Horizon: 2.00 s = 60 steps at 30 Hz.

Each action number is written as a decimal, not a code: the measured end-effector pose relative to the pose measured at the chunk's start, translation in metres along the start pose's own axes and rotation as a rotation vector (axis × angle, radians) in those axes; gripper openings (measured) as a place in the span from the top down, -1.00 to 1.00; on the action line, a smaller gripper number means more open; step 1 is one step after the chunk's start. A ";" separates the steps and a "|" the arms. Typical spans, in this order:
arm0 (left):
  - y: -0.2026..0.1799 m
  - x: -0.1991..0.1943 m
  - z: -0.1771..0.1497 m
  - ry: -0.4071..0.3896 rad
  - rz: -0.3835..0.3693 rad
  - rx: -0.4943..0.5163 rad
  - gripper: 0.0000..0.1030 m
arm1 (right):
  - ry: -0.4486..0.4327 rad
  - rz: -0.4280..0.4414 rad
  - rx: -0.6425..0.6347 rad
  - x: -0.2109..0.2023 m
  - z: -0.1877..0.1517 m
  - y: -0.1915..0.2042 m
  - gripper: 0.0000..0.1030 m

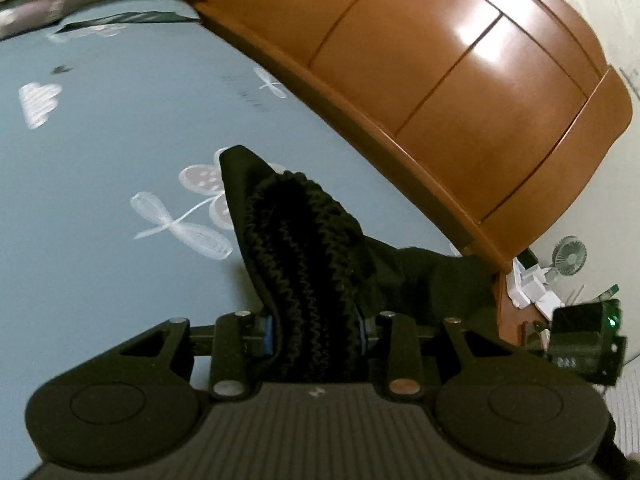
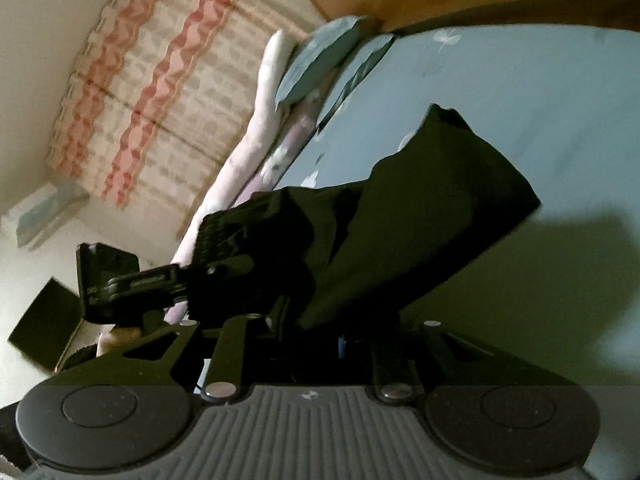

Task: Fold clothes

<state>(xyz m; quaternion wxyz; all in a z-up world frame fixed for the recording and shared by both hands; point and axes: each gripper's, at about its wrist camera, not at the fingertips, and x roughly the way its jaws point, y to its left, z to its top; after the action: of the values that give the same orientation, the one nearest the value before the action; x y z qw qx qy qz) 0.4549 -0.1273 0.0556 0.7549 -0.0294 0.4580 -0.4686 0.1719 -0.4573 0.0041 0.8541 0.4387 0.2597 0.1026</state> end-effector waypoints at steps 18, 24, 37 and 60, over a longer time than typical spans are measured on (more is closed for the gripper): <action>-0.069 0.119 0.099 0.090 0.068 0.165 0.36 | -0.149 -0.024 0.075 0.002 0.026 -0.024 0.45; -0.079 0.147 0.110 0.103 0.099 0.198 0.36 | -0.168 -0.082 0.059 0.009 0.038 -0.033 0.45; -0.073 0.169 0.108 0.079 0.202 0.247 0.18 | -0.146 -0.146 0.072 0.008 0.036 -0.053 0.29; -0.038 0.100 -0.009 0.043 0.079 0.135 -0.16 | -0.270 -0.015 0.516 -0.030 -0.009 -0.141 -0.58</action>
<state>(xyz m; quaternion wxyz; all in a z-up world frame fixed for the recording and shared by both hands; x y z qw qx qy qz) 0.4366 -0.2189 0.0023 0.7631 0.0497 0.4422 -0.4687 0.1349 -0.5468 -0.1024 0.7417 0.6494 0.1645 -0.0326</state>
